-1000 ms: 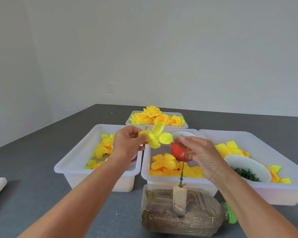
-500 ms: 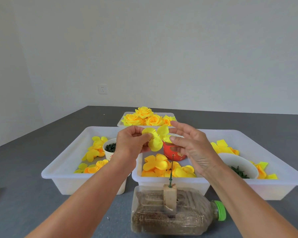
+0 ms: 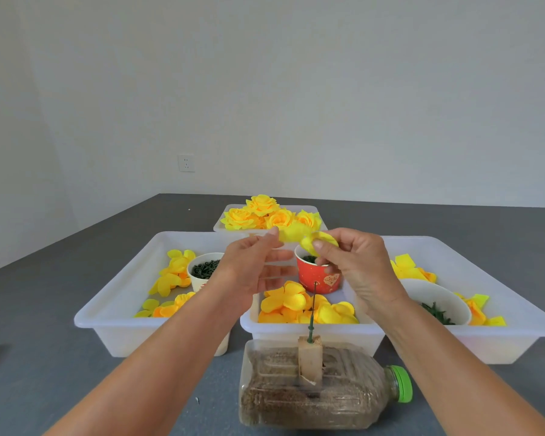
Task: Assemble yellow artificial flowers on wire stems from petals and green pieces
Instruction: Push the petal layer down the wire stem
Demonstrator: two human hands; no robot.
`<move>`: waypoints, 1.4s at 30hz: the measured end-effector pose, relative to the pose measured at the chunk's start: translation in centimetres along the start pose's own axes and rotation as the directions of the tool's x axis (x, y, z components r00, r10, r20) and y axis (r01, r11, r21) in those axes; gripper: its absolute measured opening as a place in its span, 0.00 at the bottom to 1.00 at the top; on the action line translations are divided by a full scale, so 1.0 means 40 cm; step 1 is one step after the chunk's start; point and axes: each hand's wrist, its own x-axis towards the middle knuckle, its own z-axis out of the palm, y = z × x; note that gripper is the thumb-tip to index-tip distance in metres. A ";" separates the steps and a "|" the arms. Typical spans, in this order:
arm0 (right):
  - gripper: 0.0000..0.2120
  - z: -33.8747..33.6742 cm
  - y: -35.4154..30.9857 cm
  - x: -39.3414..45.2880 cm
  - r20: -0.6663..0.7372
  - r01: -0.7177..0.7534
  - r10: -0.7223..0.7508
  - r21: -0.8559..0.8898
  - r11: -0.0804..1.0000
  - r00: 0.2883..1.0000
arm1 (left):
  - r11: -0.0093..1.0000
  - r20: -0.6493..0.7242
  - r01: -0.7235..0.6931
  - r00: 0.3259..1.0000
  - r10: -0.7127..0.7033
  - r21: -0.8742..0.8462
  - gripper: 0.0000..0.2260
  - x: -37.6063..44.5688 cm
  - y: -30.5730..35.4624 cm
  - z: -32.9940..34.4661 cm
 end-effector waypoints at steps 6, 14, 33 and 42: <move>0.03 -0.023 -0.016 0.026 -0.126 -0.241 0.245 0.043 0.969 0.961 | 0.993 -0.014 -0.065 0.998 0.067 0.100 0.16 -0.001 0.008 0.001; 0.05 -0.021 -0.077 0.020 -0.022 -0.250 0.256 0.151 0.956 0.966 | 0.987 0.047 -0.129 0.991 0.125 0.095 0.13 -0.004 0.039 0.034; 0.12 -0.040 -0.105 -0.054 0.264 0.597 -0.555 -0.546 0.588 0.789 | 0.982 0.037 0.048 0.998 -0.042 -0.184 0.03 -0.046 0.065 0.066; 0.03 -0.036 -0.090 -0.040 0.145 0.350 -0.320 -0.466 0.813 0.936 | 0.945 -0.036 -0.234 0.968 0.248 0.230 0.07 -0.055 0.048 0.040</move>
